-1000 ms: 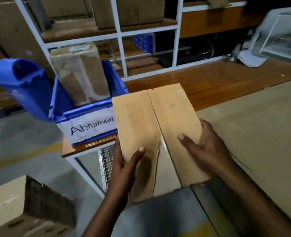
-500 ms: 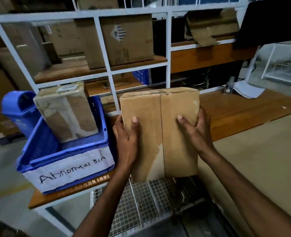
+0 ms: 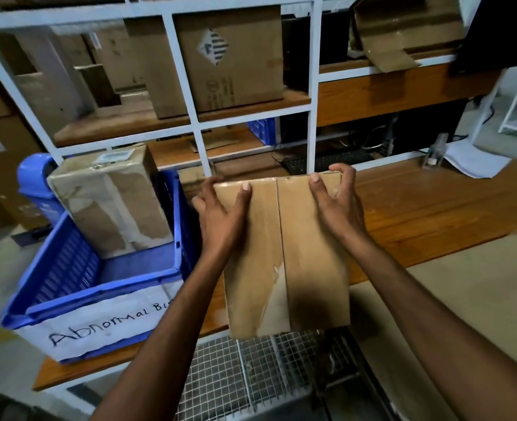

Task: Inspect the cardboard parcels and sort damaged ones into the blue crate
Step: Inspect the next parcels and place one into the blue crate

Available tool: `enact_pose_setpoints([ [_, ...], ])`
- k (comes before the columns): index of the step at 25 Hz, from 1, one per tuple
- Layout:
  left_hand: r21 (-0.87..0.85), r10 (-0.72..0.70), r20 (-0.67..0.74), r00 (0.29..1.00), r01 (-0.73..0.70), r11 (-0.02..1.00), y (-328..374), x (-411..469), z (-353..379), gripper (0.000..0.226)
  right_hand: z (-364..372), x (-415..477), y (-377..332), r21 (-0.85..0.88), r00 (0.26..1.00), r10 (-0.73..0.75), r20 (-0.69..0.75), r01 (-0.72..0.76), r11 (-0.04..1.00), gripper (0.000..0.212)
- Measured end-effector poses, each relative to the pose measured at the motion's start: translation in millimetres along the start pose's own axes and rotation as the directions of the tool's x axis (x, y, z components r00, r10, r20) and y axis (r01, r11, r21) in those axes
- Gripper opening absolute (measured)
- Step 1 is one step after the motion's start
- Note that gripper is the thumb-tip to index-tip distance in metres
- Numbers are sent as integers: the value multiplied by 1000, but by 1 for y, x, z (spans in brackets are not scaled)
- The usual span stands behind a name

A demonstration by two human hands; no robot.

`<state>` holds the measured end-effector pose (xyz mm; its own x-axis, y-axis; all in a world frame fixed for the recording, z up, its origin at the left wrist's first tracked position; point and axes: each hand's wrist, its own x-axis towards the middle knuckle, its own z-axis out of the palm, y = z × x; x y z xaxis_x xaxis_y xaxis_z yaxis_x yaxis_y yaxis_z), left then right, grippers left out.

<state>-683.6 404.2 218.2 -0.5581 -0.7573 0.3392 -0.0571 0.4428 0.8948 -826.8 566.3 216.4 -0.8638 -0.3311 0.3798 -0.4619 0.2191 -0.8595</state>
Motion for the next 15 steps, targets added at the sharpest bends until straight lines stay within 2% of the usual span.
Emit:
enact_pose_setpoints([
  [4, -3, 66, -94, 993, -66, 998, -8, 21, 10, 58, 12, 18, -1, -35, 993, -28, -117, 24, 999, 47],
  [6, -20, 50, -101, 994, -52, 998, -10, 28, 13, 60, 16, 25, 0, -34, 993, -22, -116, 19, 999, 51],
  [8, 0, 30, -76, 997, -30, 1000, -13, 27, 17, 78, 21, 26, 5, -36, 999, -2, -44, 0, 999, 64],
  [10, 37, 53, -58, 997, -51, 998, -15, 24, 20, 95, 23, 25, 5, -49, 999, -3, -39, 1, 999, 76],
  [12, 38, 65, -79, 995, -63, 997, -17, 26, 23, 100, 23, 29, 7, -49, 999, 15, -31, -17, 999, 84],
  [15, 89, 55, -52, 997, -50, 995, -22, 26, 24, 112, 24, 26, 13, -48, 996, 42, 81, -38, 998, 111],
])
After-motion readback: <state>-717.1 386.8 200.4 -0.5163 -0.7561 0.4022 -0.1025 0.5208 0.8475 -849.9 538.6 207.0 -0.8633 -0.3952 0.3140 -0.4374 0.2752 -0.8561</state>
